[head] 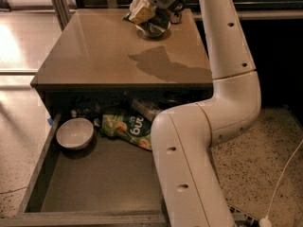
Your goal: Place green jalapeno chip bag into top drawer
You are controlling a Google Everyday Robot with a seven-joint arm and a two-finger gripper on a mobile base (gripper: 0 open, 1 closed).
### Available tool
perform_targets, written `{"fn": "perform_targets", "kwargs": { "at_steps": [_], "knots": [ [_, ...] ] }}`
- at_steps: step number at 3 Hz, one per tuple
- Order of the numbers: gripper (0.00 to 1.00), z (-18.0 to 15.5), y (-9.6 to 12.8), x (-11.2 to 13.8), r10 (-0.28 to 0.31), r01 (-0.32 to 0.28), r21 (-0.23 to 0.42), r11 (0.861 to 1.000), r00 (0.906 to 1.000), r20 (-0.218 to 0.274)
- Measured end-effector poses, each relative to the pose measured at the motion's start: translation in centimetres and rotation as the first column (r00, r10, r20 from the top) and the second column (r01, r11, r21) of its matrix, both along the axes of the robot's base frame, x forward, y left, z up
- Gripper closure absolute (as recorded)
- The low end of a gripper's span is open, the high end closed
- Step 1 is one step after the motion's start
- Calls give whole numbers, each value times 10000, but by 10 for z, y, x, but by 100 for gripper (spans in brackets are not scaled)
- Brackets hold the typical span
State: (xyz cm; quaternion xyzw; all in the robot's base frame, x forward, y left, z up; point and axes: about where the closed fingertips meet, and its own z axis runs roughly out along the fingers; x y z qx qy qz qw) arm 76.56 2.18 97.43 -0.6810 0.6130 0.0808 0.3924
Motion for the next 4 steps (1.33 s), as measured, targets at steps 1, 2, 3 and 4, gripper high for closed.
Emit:
{"fn": "perform_targets", "kwargs": {
  "at_steps": [1, 2, 3, 4],
  "knots": [
    [100, 9, -2, 1, -196, 193, 125, 9997, 9996, 215],
    [100, 30, -26, -18, -851, 850, 41, 9964, 9948, 566],
    [100, 68, -29, -37, -1442, 1316, 811, 9880, 9737, 1762],
    [100, 73, -30, -35, -1537, 1394, 882, 9863, 9707, 1847]
  ]
}}
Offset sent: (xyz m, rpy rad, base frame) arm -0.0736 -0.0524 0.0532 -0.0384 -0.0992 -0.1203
